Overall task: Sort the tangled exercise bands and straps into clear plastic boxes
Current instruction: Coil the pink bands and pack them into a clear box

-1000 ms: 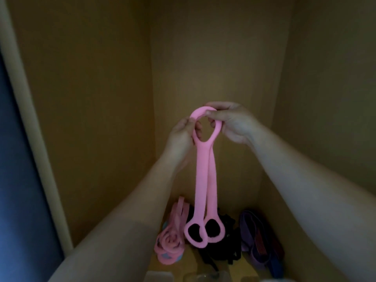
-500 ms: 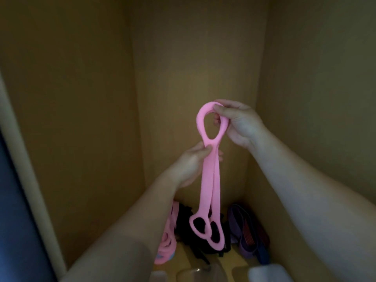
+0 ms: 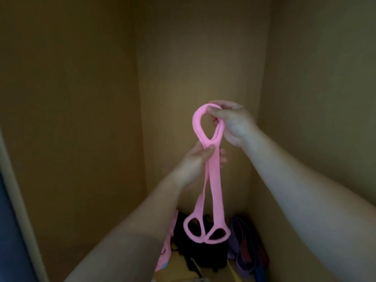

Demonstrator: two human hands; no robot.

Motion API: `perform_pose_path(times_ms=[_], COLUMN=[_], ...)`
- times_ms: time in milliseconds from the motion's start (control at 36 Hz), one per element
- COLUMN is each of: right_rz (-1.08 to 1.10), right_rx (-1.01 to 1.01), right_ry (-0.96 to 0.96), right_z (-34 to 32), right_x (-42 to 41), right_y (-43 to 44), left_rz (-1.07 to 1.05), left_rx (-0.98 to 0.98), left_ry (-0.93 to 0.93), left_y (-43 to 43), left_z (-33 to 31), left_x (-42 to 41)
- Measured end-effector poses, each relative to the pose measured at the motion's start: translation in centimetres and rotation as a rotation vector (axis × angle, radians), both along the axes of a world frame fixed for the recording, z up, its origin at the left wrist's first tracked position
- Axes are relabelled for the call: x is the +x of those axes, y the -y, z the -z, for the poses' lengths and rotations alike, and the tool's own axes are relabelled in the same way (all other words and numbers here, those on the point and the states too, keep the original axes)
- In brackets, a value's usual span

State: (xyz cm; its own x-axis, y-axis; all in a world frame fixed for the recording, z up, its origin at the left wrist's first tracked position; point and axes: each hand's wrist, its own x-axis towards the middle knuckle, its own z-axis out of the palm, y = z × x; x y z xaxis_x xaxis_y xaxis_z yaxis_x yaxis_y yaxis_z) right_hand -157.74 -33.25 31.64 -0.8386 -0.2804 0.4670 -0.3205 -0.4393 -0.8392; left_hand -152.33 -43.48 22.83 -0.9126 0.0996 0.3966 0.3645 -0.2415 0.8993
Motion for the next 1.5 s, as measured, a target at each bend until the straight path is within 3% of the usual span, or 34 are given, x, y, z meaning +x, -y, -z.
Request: perform_pose_path(times_ms=[139, 500, 583, 694, 806, 1056, 1139, 1222, 1306, 1389, 1500], right_rz=[-0.036, 0.019, 0.138, 0.322, 0.248, 0.277, 0.263, 0.221, -0.187, -0.427, -0.404], right_rx=[0.004, 0.114, 0.265, 0.465, 0.506, 0.561, 0.374, 0.068, 0.133, 0.201, 0.225], right_ry=[0.015, -0.028, -0.172, -0.580, -0.613, -0.682, -0.546, -0.081, 0.264, 0.318, 0.339], right_z=[0.3, 1.1, 1.8, 3.8, 5.6, 7.4, 8.2, 9.0, 10.1, 10.9, 11.0], right_x=[-0.3, -1.2, -1.1, -0.2, 0.8, 0.1, 0.1, 0.6, 1.0, 2.0, 2.6], right_y=[-0.3, -1.3, -1.5, -1.6, -1.7, -2.9, -3.1, -2.9, -2.5, -1.6, -1.2], left_rz=[-0.074, -0.005, -0.091, -0.031, 0.137, -0.031, -0.053, -0.059, -0.038, -0.086, -0.264], left_rx=[0.002, 0.055, 0.058, 0.119, 0.181, 0.110, 0.067, 0.088, 0.118, 0.042, -0.200], left_ry=[-0.001, 0.060, 0.123, 0.197, 0.155, 0.135, 0.084, 0.031, 0.019, 0.036, -0.081], left_y=[-0.1, 1.1, 1.1, 0.9, 1.0, -0.2, 0.4, 0.9, 0.7, 0.8, 2.1], left_z=[0.2, 1.3, 1.6, 1.1, 0.5, 1.3, 1.6, 1.4, 1.4, 1.6, 1.8], left_x=[-0.4, -0.4, -0.9, -0.8, -0.5, -1.2, -1.5, -1.4, -1.2, -1.4, -1.7])
